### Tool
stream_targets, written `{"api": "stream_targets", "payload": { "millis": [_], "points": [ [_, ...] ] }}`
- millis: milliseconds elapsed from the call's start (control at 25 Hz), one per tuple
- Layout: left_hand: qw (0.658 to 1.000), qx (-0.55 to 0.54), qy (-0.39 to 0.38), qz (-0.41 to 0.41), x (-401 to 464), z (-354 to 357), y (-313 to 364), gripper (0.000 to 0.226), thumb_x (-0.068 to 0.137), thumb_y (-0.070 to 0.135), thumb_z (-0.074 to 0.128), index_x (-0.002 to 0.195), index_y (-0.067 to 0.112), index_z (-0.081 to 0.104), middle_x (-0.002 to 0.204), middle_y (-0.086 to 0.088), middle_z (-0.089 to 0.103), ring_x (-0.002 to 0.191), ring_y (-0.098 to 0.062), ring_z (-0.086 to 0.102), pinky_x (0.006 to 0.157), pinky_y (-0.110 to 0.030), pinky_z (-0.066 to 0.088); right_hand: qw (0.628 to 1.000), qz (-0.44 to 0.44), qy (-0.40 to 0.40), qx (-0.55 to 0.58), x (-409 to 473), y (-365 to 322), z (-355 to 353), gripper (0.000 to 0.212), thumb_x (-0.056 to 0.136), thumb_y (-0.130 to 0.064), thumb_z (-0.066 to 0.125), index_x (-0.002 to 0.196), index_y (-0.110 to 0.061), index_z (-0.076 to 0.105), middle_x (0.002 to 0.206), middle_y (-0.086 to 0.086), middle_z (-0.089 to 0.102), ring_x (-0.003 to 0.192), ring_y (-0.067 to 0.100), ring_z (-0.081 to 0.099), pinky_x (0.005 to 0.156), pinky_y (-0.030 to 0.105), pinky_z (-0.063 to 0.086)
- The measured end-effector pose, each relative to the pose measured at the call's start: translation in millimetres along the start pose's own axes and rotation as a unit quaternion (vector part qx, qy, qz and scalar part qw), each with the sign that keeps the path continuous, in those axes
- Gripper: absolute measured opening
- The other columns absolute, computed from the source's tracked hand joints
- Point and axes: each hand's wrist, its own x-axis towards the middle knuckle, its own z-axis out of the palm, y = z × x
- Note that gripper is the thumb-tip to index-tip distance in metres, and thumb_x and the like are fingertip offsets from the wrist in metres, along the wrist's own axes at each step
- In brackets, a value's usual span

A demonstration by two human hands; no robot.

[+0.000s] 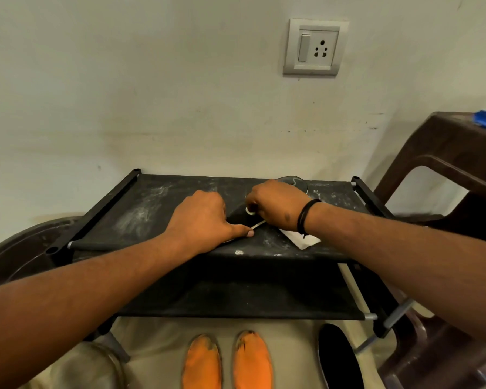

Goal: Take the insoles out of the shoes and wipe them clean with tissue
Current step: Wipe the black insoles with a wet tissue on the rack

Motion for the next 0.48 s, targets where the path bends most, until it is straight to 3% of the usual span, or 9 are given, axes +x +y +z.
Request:
{"api": "stream_targets", "payload": {
  "millis": [80,120,200,240,280,360,400,480],
  "points": [
    [1.000,0.002,-0.003,-0.007,0.3,-0.6,0.8,0.070,0.061,0.077,0.076,0.047,0.015,0.046,0.044,-0.001,0.050,0.045,-0.018,0.052,0.048,-0.036,0.045,0.990,0.059,0.074,0.104,0.9,6.7,-9.2,0.018,0.090,-0.008,0.061,0.102,-0.015,0.072,0.101,0.004,0.071,0.093,0.022,0.065,0.079,0.031,0.052],
    [1.000,0.002,-0.004,-0.010,0.4,-0.8,1.4,0.070,0.061,0.077,0.076,0.047,0.015,0.047,0.045,-0.001,0.052,0.046,-0.018,0.054,0.049,-0.036,0.046,0.968,0.100,0.115,0.200,1.8,7.8,-14.8,0.014,0.087,-0.008,0.065,0.097,-0.014,0.073,0.095,0.002,0.072,0.089,0.019,0.066,0.077,0.028,0.051],
    [1.000,0.003,-0.002,-0.012,0.1,-0.6,1.7,0.069,0.061,0.077,0.075,0.048,0.016,0.048,0.044,0.001,0.051,0.046,-0.017,0.055,0.049,-0.036,0.048,0.886,0.164,0.148,0.409,3.2,4.7,-22.9,0.010,0.080,-0.007,0.075,0.087,-0.014,0.074,0.083,0.001,0.072,0.081,0.015,0.067,0.073,0.027,0.053],
    [1.000,0.004,-0.002,-0.010,0.1,-0.5,1.6,0.069,0.062,0.077,0.075,0.048,0.016,0.047,0.044,0.002,0.049,0.045,-0.016,0.052,0.049,-0.036,0.047,0.862,0.182,0.131,0.455,3.6,0.7,-22.1,0.010,0.078,-0.007,0.077,0.084,-0.013,0.074,0.082,0.003,0.073,0.080,0.016,0.067,0.073,0.029,0.056],
    [1.000,0.004,-0.002,-0.006,0.0,0.0,1.1,0.069,0.062,0.077,0.075,0.047,0.016,0.046,0.042,0.002,0.046,0.043,-0.015,0.049,0.049,-0.035,0.045,0.873,0.186,0.107,0.437,4.3,-1.7,-16.6,0.009,0.078,-0.006,0.077,0.083,-0.013,0.074,0.084,0.004,0.073,0.081,0.017,0.068,0.076,0.031,0.058],
    [1.000,-0.001,-0.003,0.004,0.2,0.5,0.1,0.071,0.064,0.076,0.075,0.045,0.016,0.041,0.040,0.003,0.041,0.041,-0.015,0.044,0.047,-0.033,0.040,0.950,0.156,0.062,0.263,6.0,-4.0,-1.8,0.011,0.083,-0.005,0.068,0.085,-0.015,0.073,0.091,0.004,0.072,0.085,0.019,0.067,0.083,0.037,0.058],
    [1.000,-0.005,-0.002,0.007,0.4,0.9,-0.3,0.071,0.064,0.076,0.075,0.045,0.017,0.039,0.040,0.003,0.039,0.041,-0.015,0.042,0.047,-0.033,0.039,0.971,0.142,0.058,0.184,5.7,-5.5,2.8,0.015,0.086,-0.005,0.063,0.089,-0.015,0.073,0.095,0.004,0.072,0.088,0.022,0.066,0.084,0.040,0.057],
    [1.000,-0.008,0.002,0.009,1.4,1.7,-0.6,0.072,0.063,0.076,0.075,0.044,0.017,0.039,0.039,0.003,0.039,0.040,-0.015,0.041,0.047,-0.033,0.038,0.976,0.134,0.058,0.161,7.4,-3.1,5.5,0.018,0.088,-0.007,0.060,0.095,-0.013,0.075,0.101,0.007,0.071,0.092,0.025,0.066,0.085,0.041,0.056]
  ]
}}
